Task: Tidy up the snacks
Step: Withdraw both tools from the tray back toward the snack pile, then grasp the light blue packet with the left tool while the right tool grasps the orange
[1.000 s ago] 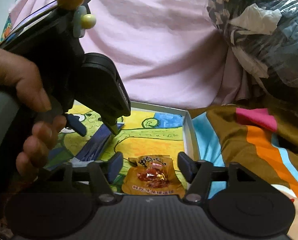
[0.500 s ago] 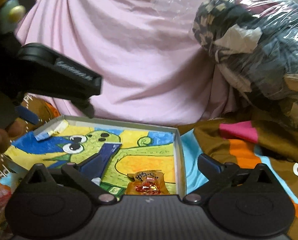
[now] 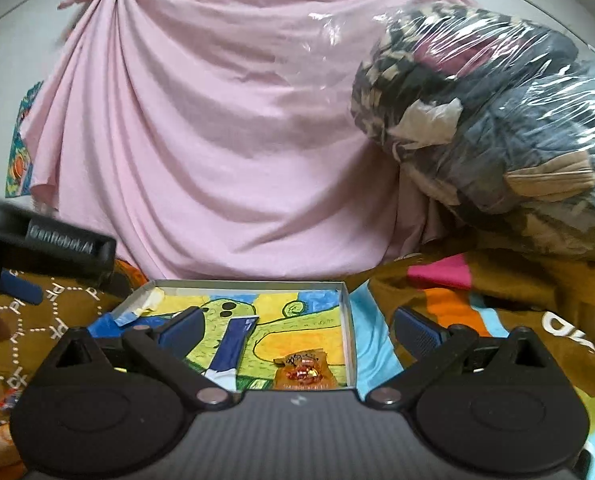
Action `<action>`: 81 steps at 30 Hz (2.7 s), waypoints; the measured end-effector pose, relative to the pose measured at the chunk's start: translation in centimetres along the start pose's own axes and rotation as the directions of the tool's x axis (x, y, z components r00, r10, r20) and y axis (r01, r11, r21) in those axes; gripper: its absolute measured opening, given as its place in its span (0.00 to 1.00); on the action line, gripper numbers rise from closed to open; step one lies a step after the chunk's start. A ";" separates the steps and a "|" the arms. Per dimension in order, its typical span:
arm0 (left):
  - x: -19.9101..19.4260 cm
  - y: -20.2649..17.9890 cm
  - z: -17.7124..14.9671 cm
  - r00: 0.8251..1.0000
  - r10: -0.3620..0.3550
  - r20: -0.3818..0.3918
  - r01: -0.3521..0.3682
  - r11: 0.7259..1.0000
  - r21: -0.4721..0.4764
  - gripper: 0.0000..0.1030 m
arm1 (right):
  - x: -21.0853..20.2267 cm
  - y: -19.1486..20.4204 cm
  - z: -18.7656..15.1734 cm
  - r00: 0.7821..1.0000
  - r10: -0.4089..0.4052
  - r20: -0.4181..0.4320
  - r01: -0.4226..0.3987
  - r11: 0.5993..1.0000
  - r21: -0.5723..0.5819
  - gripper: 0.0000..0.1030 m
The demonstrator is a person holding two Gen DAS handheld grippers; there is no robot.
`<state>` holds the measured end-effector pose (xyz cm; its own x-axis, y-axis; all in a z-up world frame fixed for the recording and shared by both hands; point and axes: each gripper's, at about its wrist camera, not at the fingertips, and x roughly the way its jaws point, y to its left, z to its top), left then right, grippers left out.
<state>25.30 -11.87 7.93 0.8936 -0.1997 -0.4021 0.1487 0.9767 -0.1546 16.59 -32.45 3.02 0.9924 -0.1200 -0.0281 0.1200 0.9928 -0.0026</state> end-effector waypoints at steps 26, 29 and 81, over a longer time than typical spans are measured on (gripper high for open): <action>-7.1 5.1 -11.6 0.980 0.057 -0.193 -0.038 0.994 0.098 0.99 | -7.4 4.3 -3.2 0.922 0.088 -0.377 -0.127 0.988 -0.082 1.00; -7.2 5.6 -12.7 0.975 0.070 -0.211 -0.046 0.992 0.115 0.99 | -6.7 4.9 -4.2 0.892 0.081 -0.444 -0.138 0.986 -0.096 1.00; -0.9 2.8 -12.4 0.944 -0.064 -0.325 0.144 0.962 0.231 0.99 | 1.7 2.0 -6.0 0.848 0.100 -0.521 -0.317 0.883 -0.347 1.00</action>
<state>19.69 -9.94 -3.35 0.6959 -0.2760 -0.6630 0.3700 0.9290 0.0016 18.31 -30.67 -3.08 0.8385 -0.0019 -0.5449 -0.2188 0.9147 -0.3397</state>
